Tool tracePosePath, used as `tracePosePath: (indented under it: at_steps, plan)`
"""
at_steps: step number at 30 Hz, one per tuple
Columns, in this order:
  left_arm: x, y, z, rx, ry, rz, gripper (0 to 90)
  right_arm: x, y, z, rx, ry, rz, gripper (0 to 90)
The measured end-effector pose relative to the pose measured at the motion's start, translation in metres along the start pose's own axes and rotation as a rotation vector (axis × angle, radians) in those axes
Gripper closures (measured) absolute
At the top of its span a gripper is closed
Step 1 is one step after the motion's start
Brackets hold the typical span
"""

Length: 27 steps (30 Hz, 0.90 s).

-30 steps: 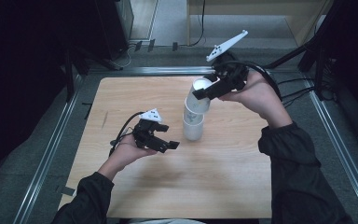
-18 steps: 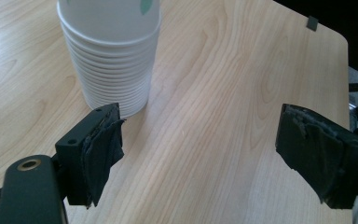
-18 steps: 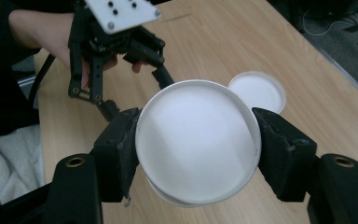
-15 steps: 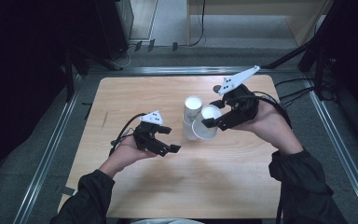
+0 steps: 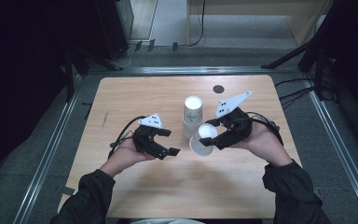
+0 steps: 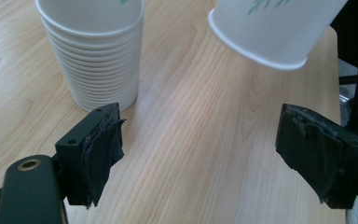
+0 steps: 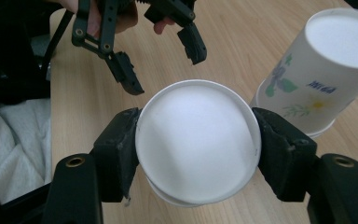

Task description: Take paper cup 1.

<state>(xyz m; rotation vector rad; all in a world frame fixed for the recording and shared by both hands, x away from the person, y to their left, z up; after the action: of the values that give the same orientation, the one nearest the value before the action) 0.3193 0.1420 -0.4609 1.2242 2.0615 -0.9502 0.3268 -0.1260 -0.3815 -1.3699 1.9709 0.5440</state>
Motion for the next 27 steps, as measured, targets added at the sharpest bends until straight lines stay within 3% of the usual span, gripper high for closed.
tracePosePath:
  at_steps: [12, 19, 27]
  plan:
    - [0.004, -0.006, 0.001, 0.005, 0.002, 0.013, 14.9, 0.032, 0.013, 0.026, -0.041, -0.001, 0.012, 36.1]
    - [0.011, -0.011, -0.002, -0.005, -0.001, 0.019, 14.9, 0.047, 0.019, 0.042, -0.081, -0.029, 0.027, 36.1]
    - [0.022, -0.019, -0.003, 0.032, -0.009, 0.009, 14.8, 0.046, 0.021, 0.059, -0.126, -0.044, 0.024, 36.1]
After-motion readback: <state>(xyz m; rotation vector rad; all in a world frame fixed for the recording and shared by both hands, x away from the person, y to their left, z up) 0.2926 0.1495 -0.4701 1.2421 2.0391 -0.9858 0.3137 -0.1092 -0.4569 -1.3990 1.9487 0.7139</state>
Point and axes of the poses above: each handheld gripper's, and its own axes: z roughly forward along the jaws, x roughly out of its underside, y roughly to its left, the point moved 1 cm from there along z, roughly forward along the jaws, and after that the axes turned 8 degrees about x, right-handed, at the moved point
